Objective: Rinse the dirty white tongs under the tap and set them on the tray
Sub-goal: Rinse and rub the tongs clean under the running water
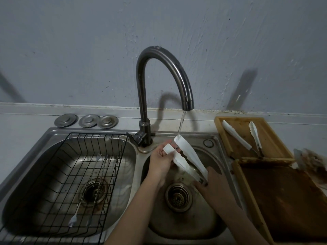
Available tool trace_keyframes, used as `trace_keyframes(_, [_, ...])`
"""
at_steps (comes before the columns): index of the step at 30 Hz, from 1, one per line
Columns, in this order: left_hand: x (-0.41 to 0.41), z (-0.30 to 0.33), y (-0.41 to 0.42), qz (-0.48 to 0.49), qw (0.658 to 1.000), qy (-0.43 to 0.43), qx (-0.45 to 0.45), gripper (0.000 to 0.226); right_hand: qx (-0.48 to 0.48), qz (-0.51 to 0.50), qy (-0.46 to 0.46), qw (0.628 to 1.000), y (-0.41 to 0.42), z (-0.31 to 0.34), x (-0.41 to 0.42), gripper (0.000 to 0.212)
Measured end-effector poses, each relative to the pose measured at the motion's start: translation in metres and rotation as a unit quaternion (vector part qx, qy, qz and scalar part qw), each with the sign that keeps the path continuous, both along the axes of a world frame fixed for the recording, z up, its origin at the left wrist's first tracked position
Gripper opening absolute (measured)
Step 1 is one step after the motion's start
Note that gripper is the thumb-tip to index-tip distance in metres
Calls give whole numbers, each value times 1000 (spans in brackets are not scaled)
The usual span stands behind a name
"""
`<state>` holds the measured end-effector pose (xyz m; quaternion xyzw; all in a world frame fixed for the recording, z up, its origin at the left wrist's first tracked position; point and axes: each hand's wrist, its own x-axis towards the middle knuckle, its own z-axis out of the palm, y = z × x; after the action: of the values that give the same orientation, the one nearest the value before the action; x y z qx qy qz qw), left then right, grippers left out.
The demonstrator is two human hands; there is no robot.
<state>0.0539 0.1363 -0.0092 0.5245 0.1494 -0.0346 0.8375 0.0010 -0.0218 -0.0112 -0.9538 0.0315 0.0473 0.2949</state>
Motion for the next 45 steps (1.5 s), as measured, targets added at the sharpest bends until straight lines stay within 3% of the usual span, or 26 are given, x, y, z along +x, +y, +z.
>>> trace_keyframes(4, [-5, 2, -5, 23, 992, -28, 123, 51, -19, 27, -20, 999, 5, 4, -2, 27])
trace_keyframes(7, [-6, 4, -5, -12, 993, -41, 106, 52, -8, 24, -10, 1000, 7, 5, -1, 26])
trace_keyframes(10, [-5, 8, 2, -39, 999, -19, -20, 42, -29, 34, 27, 999, 11, 7, 3, 27])
trace_keyframes(14, [-1, 8, 16, -1, 975, 16, -220, 13, -91, 65, 40, 993, 24, 14, 16, 23])
trace_keyframes(21, [5, -2, 22, 63, 979, 9, -192, 14, -173, 82, 27, 981, 41, 18, 26, 17])
trace_keyframes(23, [7, -2, 22, 65, 983, 6, -174, 18, -188, 82, 13, 979, 41, 15, 25, 25])
trace_keyframes(27, [14, 2, 22, 99, 986, 11, -132, 24, -222, 71, -109, 966, 25, 1, 24, 42])
trace_keyframes(28, [18, 1, 24, 118, 983, 23, -139, 26, -191, 57, -119, 973, 19, 0, 24, 46])
trace_keyframes(30, [26, -5, 28, 153, 971, 58, -173, 32, -25, 30, -76, 996, 10, 7, 29, 49])
trace_keyframes(32, [31, -18, 29, 149, 962, 109, -202, 29, 87, 14, -58, 994, 8, 18, 31, 40])
trace_keyframes(34, [27, -29, 20, 105, 941, 187, -261, 19, 111, 3, -163, 980, 16, 35, 34, 16])
trace_keyframes(36, [21, -38, 4, 90, 911, 249, -316, 32, 106, 33, -253, 961, 30, 49, 37, 6])
trace_keyframes(42, [3, -32, -19, 77, 855, 279, -431, 26, 26, 175, -354, 918, 81, 58, 68, 18])
trace_keyframes(45, [2, -23, -18, 109, 844, 285, -441, 31, 217, 127, -283, 926, 84, 67, 82, 35])
